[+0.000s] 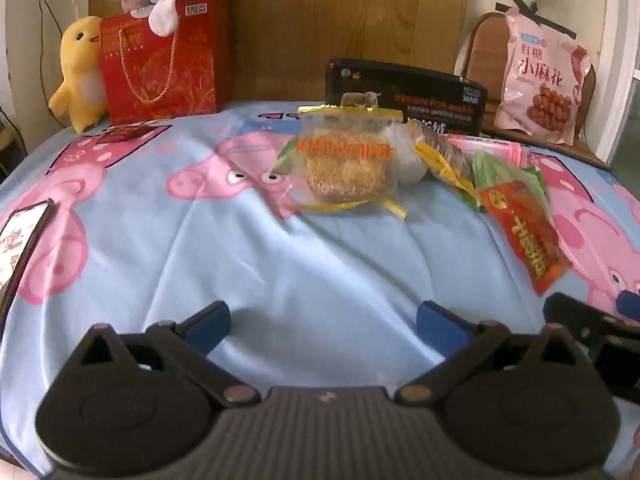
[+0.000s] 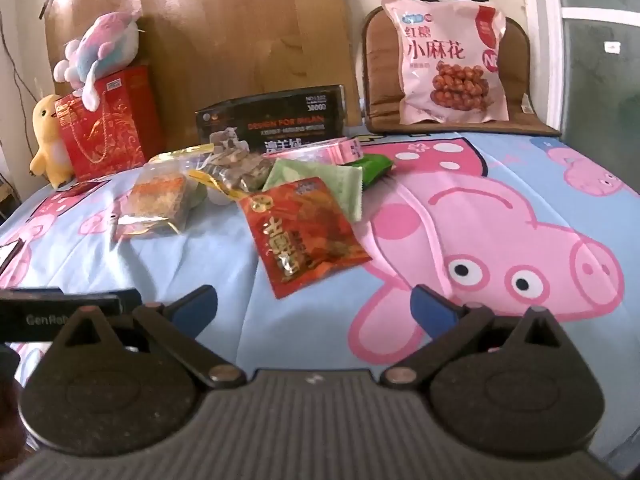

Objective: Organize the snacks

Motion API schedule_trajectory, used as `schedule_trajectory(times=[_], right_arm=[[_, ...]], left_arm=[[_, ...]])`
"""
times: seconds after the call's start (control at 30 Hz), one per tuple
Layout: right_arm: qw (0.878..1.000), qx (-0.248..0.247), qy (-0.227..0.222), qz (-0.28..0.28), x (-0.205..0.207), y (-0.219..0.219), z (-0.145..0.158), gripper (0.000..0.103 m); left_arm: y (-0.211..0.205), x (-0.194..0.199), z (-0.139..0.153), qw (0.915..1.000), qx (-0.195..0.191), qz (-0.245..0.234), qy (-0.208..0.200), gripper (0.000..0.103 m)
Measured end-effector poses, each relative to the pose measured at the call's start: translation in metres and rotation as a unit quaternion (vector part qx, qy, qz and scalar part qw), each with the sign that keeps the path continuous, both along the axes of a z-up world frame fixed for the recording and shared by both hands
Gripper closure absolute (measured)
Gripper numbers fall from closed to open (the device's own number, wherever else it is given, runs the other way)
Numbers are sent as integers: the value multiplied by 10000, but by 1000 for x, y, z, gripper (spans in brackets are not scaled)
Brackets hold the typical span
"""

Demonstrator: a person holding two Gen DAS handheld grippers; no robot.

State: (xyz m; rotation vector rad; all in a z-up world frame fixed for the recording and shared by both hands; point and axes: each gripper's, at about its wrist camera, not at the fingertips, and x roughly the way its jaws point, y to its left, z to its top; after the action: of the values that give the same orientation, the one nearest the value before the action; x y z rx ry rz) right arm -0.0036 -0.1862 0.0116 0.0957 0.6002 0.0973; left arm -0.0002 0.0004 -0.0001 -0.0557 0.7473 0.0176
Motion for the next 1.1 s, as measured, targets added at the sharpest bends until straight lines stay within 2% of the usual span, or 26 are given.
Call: schedule_trajectory(times=[0.1,0.53,0.8,0.83,1.0,1.1], right_arm=[[10000,38,65,-1,1,-1,-2,4],[10000,68,9,-65,-1,-4,0,4],[9999,61,-129,-78,-2,-5,2,4],[9999,56,-144,-69,-2,-5,3,4],[9998,20,-194,-8,-3,-3,3,4],[9998,23,-190,-12,-3,-3,3,4]], left_arm=[[2,-1,0,10000,-59,-6,-18,0],[1,-2,2,10000,-45,51,-38,0],[-1,-8,12,9979,283,144,-567,0],[-1,-8,12,9977,347,126,-570,0],[5,-1,7,9997,91,58,-222,0],[5,-1,4,9999,109,59,-98,0]])
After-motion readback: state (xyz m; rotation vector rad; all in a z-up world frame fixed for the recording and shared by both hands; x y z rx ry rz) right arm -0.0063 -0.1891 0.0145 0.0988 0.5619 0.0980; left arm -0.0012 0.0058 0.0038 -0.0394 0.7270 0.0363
